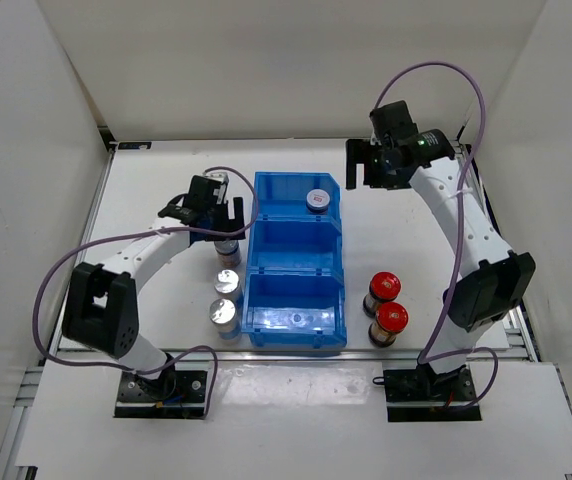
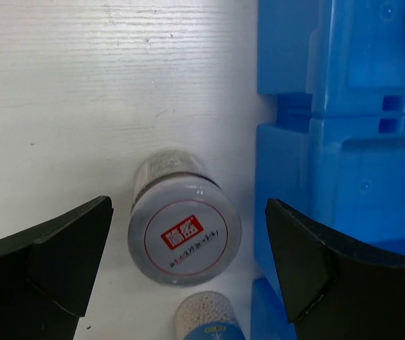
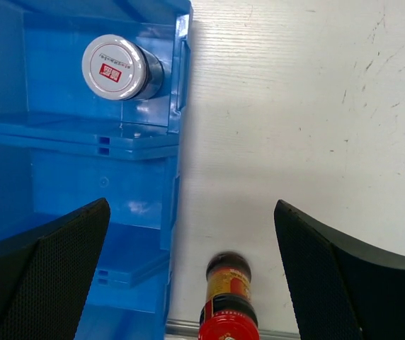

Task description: Organize the condiment bottles

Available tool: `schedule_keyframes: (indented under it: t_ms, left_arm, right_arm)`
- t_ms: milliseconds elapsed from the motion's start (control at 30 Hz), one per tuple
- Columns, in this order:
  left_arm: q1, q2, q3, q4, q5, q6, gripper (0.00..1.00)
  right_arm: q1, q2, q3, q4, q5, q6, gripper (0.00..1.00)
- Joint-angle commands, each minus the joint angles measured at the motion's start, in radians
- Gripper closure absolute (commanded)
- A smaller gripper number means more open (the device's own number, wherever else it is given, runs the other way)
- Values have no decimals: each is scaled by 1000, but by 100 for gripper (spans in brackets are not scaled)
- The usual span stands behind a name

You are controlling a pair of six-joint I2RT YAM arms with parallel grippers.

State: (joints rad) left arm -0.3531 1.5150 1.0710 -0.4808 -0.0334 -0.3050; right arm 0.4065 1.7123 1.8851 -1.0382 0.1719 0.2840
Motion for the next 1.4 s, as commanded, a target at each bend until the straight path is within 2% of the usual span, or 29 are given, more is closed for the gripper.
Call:
schedule_keyframes:
  t_ms: [0, 133, 300, 400, 433, 500, 533, 600, 700, 733, 800, 833, 867, 1033, 1100, 1133, 1167, 1267, 1367]
  left_arm:
    - [6, 27, 46, 36, 15, -17, 0]
    - [6, 66, 69, 45, 6, -48, 0]
    - [6, 56, 34, 45, -3, -48, 15]
    - [6, 27, 23, 45, -25, -48, 28]
    - [6, 18, 23, 45, -36, -39, 37]
    - [6, -5, 23, 45, -48, -39, 48]
    - [6, -15, 32, 45, -59, -39, 57]
    - [6, -44, 58, 27, -69, -39, 67]
    - [6, -55, 72, 27, -69, -16, 75]
    - [6, -55, 84, 27, -80, -16, 81]
    - [6, -64, 95, 27, -89, -16, 83]
    - [6, -64, 107, 27, -89, -16, 89]
    - [6, -64, 118, 18, -101, -5, 89]
    - [6, -73, 106, 18, -112, -5, 87]
    - [6, -82, 96, 18, -121, 4, 79]
    - [6, -82, 71, 18, -122, 4, 70]
    - [6, -93, 70, 18, -122, 4, 47]
    - [6, -113, 43, 18, -132, 4, 9]
    - [6, -113, 33, 18, -132, 4, 0]
  right_arm:
    - [8, -25, 19, 46, -41, -51, 0]
    - [-1, -43, 8, 46, 6, -62, 0]
    - [-1, -63, -13, 55, 28, -71, 0]
    - [-1, -74, -38, 55, 46, -71, 0]
    - [-1, -85, -38, 55, 46, -71, 0]
    - [-1, -94, -50, 55, 57, -71, 0]
    - [-1, -94, -60, 55, 57, -71, 0]
    - [-1, -103, -70, 55, 66, -71, 0]
    - [-1, -103, -70, 55, 66, -71, 0]
    - [-1, -103, -70, 55, 66, -71, 0]
    - [-1, -112, -79, 55, 66, -71, 0]
    - [-1, -112, -80, 55, 66, -71, 0]
    - [-1, -112, -80, 55, 66, -71, 0]
    - [-1, -122, -89, 55, 66, -71, 0]
    - [-1, -122, -89, 55, 66, -71, 0]
    - [-1, -122, -99, 55, 66, -71, 0]
    - [-1, -132, -100, 55, 66, -71, 0]
    - [-1, -141, -109, 55, 66, -71, 0]
    - [-1, -141, -109, 55, 66, -71, 0]
